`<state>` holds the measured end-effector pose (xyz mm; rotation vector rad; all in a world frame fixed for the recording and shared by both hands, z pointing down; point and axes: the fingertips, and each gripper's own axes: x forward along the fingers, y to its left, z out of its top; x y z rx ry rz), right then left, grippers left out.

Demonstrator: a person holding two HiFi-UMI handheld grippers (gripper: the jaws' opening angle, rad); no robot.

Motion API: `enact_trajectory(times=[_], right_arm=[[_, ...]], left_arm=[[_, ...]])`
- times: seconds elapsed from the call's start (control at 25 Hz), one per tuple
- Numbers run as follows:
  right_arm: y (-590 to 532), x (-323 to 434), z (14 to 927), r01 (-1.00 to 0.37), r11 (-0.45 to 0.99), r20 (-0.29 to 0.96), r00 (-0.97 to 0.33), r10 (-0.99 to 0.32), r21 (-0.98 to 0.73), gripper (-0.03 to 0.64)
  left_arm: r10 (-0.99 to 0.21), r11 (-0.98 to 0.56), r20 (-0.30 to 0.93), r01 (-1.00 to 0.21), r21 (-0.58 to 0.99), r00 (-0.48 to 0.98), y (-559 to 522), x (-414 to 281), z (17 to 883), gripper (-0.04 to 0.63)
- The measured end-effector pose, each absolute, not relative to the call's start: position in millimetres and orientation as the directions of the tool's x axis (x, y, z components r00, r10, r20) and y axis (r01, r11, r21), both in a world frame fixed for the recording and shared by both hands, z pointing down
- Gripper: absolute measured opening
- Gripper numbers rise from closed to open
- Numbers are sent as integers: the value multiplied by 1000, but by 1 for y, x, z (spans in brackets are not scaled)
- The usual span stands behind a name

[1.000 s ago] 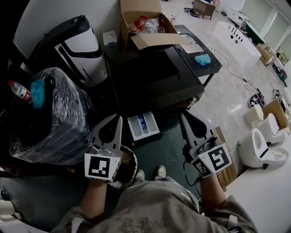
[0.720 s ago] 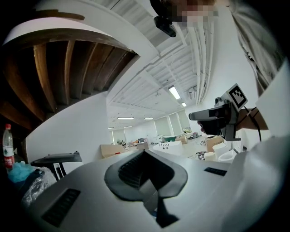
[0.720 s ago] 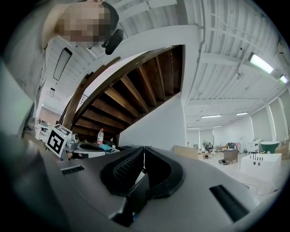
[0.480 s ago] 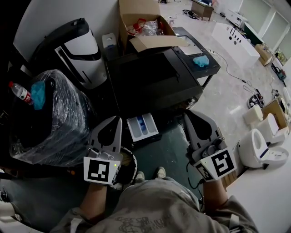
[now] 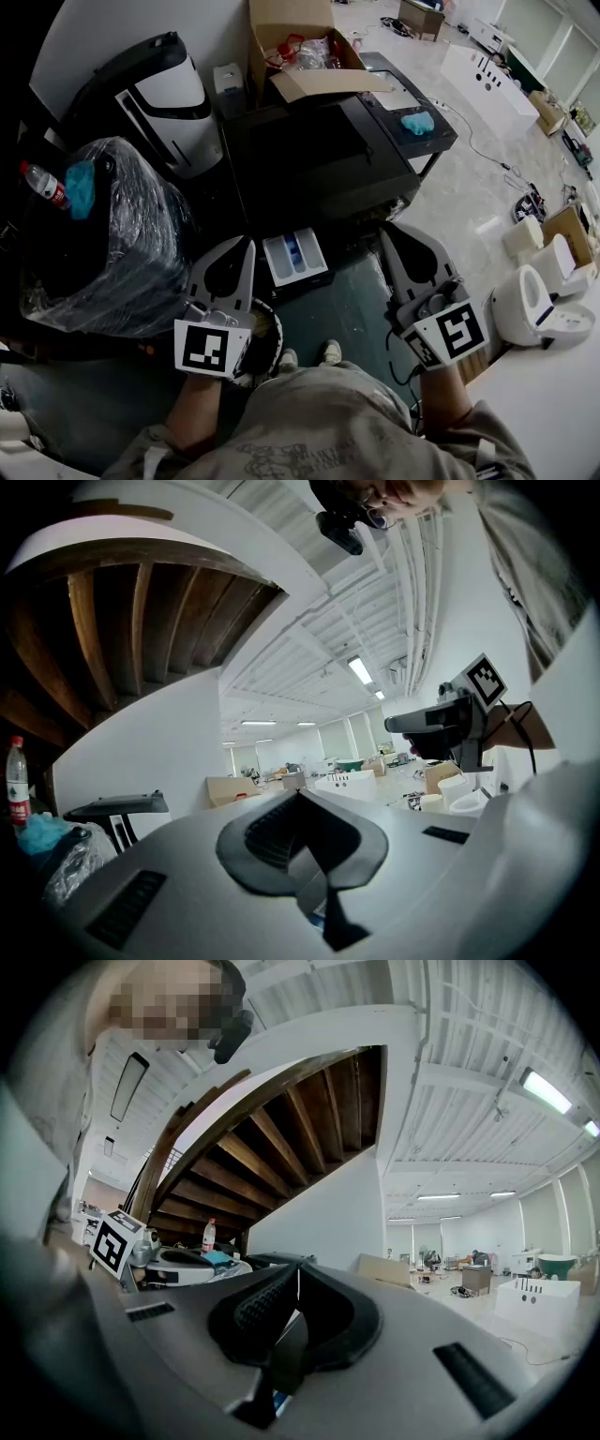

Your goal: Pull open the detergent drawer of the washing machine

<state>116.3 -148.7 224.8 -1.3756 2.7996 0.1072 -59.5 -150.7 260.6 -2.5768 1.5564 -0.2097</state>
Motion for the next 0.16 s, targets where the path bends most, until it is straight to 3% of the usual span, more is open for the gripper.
enact_trajectory(times=[0.16], right_arm=[[-148,116,227,-788,613,-36,-616,-787,58,34]], left_arm=[[-885,-465,60,-868,-174,461,-149,-58,263,17]])
